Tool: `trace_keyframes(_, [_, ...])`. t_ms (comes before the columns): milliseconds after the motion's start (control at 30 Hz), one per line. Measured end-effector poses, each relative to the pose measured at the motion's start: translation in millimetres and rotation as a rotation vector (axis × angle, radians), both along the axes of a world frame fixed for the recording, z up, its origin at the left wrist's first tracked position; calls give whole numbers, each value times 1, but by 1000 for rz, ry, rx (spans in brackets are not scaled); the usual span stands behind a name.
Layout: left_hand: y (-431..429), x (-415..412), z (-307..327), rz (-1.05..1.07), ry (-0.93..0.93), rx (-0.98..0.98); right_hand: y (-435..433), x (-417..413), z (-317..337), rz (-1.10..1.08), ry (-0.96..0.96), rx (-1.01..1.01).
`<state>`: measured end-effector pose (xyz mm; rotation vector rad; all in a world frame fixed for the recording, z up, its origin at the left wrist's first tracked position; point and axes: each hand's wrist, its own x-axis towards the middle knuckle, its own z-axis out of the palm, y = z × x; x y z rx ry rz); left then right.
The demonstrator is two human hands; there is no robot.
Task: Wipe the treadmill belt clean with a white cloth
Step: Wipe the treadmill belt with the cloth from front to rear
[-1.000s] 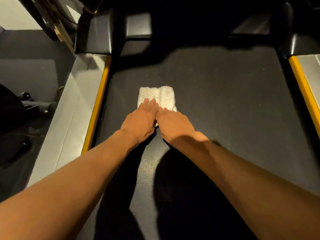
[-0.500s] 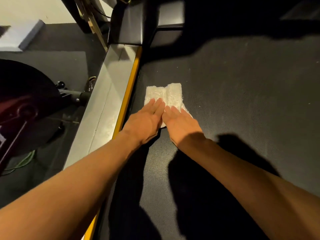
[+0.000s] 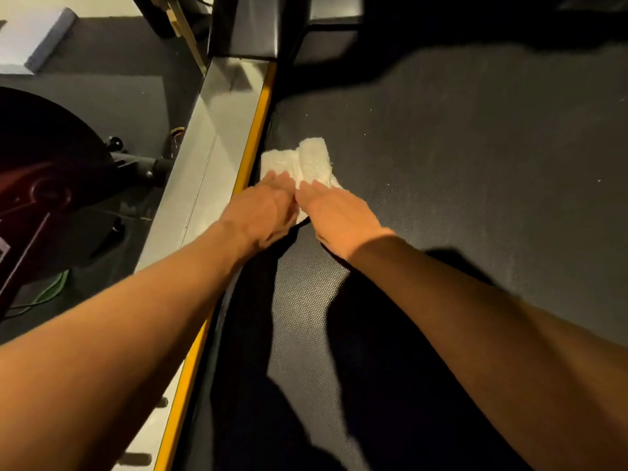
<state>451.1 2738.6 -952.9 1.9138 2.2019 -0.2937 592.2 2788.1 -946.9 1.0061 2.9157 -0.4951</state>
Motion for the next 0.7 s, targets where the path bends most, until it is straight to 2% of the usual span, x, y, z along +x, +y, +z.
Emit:
trace_keyframes(100, [-8,17,-8,1,51,-67,-15,5,2,-21,-3,-19])
trace_keyframes(233, [-32,21,-14,-53,78,-40,-27,16,5,-1,44,-50])
trace_keyframes(367, [-12,21,-3,31,81,-124,-15,5,3,-41,12,-58])
trace_keyframes(500, [-14,31,6,-8,135,-148,-24,13,0,-37,2,-76])
trace_keyframes(600, [-29,35,-3,-23,117,-149,-30,23,-6,-30,17,-93])
trace_keyframes(700, [-19,35,-2,54,55,-138,-20,15,-6,-50,14,-61])
